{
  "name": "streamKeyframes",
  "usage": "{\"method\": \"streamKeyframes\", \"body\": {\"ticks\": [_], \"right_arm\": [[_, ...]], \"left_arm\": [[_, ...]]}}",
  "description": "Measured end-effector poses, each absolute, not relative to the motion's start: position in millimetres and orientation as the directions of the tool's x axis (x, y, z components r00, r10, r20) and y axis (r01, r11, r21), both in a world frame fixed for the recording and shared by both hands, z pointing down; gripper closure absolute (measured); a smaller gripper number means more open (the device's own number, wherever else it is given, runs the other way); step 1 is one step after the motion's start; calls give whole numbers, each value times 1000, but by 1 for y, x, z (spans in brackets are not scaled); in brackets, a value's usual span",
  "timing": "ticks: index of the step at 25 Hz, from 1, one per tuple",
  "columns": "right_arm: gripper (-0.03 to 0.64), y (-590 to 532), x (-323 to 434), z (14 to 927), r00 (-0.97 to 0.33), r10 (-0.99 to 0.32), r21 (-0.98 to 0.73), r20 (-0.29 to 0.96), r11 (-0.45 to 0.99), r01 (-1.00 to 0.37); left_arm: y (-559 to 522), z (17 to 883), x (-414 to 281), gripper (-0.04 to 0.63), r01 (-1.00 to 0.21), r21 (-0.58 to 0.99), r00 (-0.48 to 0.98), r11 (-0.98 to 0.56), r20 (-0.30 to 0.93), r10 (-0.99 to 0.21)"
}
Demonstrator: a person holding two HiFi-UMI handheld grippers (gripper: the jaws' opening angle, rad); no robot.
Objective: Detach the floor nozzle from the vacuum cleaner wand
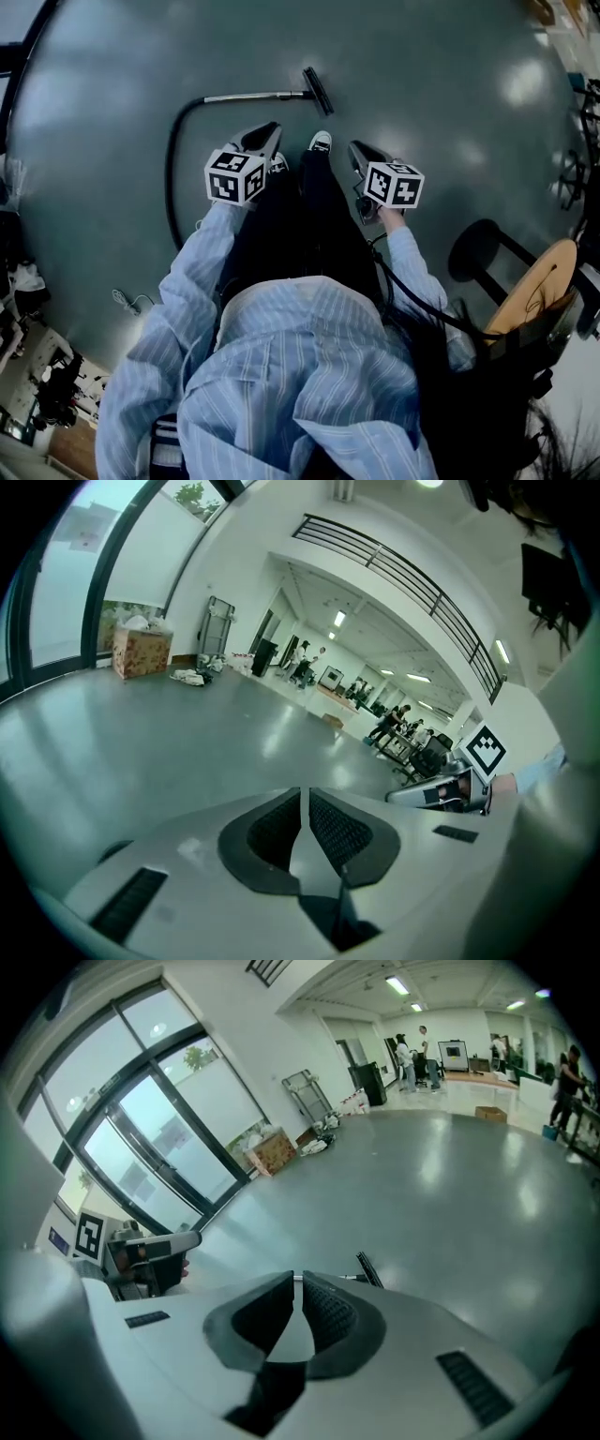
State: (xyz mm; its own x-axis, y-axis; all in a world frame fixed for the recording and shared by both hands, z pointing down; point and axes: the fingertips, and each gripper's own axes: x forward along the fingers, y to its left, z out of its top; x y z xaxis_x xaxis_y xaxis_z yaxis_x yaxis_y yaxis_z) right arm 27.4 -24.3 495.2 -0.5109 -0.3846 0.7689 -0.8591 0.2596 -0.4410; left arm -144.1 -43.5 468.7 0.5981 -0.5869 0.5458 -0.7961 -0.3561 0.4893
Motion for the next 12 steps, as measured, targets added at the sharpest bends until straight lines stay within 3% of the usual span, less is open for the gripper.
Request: {"method": "streamKeyframes", "body": {"ticks": [6, 12], "right_arm": [[583, -83, 35, 557, -493, -344, -406, 799, 296, -865], [580, -124, 35, 622, -524, -281, -343, 804, 501, -795]], "left_arm": [[-96, 523, -141, 569, -821, 439, 571, -366, 608, -552], [-130, 590, -121, 569, -835, 400, 547, -379, 683, -485]]}}
